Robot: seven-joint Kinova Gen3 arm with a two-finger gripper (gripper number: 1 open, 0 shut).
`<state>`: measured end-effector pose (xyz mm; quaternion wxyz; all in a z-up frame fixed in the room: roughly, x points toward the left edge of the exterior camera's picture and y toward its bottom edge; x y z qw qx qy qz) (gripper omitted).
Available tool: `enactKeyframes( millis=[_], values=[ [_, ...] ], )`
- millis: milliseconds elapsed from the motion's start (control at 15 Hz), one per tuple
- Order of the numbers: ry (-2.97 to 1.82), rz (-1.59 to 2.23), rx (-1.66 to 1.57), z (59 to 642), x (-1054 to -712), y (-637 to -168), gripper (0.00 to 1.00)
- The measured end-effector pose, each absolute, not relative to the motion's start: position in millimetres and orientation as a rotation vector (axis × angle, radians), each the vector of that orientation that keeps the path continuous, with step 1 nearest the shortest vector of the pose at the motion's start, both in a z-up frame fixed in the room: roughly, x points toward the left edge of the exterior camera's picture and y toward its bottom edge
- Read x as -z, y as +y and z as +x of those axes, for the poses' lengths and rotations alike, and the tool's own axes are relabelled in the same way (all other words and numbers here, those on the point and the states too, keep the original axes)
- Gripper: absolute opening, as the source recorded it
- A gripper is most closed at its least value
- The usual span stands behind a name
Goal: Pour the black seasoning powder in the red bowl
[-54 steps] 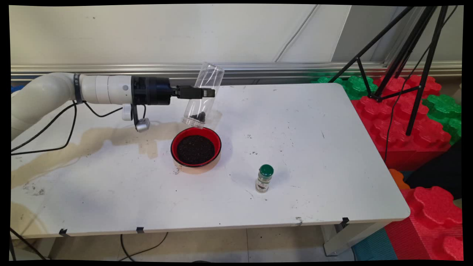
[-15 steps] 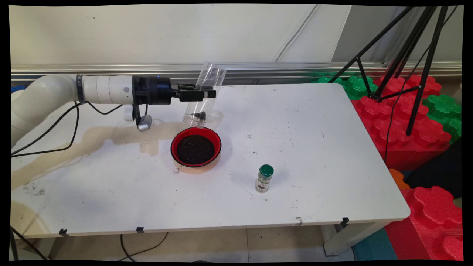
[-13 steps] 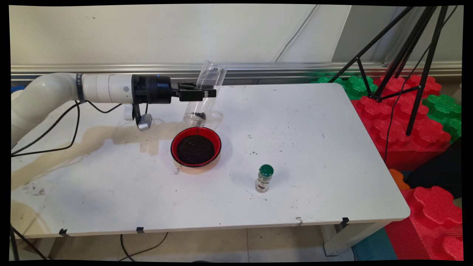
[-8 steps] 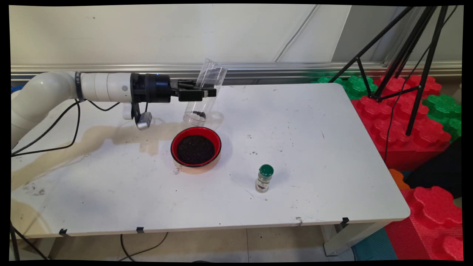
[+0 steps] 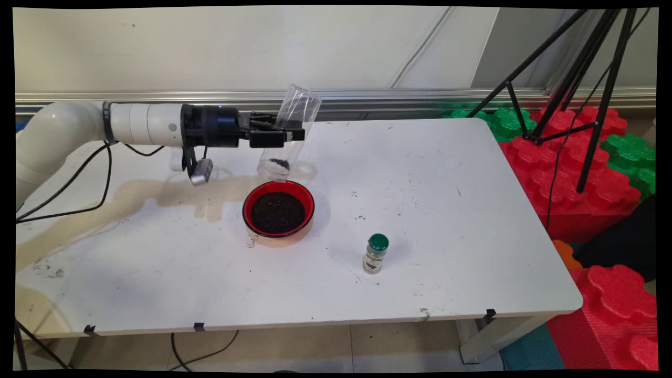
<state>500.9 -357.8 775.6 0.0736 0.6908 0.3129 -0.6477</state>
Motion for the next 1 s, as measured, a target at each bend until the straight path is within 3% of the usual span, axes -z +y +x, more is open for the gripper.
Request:
enactKeyframes(
  millis=[1000],
  values=[
    [0.881, 2.108, 1.932, 503.4, -773.4, -352.2, 0.0]
  ],
)
